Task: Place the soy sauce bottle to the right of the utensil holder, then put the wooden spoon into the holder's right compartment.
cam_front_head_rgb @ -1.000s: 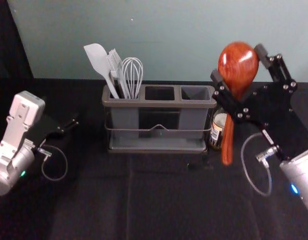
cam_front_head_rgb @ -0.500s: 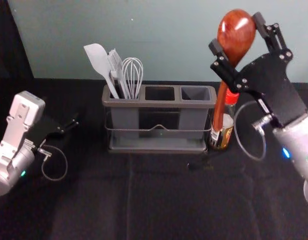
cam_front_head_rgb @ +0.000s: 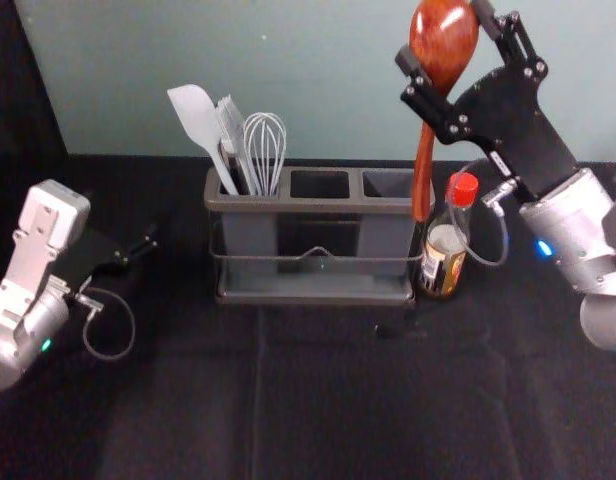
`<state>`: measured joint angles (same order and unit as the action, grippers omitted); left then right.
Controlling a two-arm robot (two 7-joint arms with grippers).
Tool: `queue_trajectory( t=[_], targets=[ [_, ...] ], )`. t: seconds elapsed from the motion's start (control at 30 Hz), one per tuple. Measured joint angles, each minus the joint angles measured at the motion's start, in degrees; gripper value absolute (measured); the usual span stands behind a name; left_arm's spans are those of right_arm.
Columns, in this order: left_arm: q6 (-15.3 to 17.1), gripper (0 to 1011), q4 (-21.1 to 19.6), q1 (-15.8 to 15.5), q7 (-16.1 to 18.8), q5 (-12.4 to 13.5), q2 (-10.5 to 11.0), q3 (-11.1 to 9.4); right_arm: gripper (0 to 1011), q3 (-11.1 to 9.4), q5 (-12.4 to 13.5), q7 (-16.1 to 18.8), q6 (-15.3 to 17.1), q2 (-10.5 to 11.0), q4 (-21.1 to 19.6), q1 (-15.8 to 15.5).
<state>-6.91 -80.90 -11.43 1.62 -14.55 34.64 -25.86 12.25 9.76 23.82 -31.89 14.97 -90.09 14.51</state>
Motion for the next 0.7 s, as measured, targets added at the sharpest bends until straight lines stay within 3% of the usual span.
queue_trajectory(
  t=[0.7],
  targets=[
    [0.0,1005,0.0,0.0,0.0,0.0,0.0,0.0,841,1.5,-3.1,-1.1,-1.7,-4.0,13.8,10.1]
  ],
)
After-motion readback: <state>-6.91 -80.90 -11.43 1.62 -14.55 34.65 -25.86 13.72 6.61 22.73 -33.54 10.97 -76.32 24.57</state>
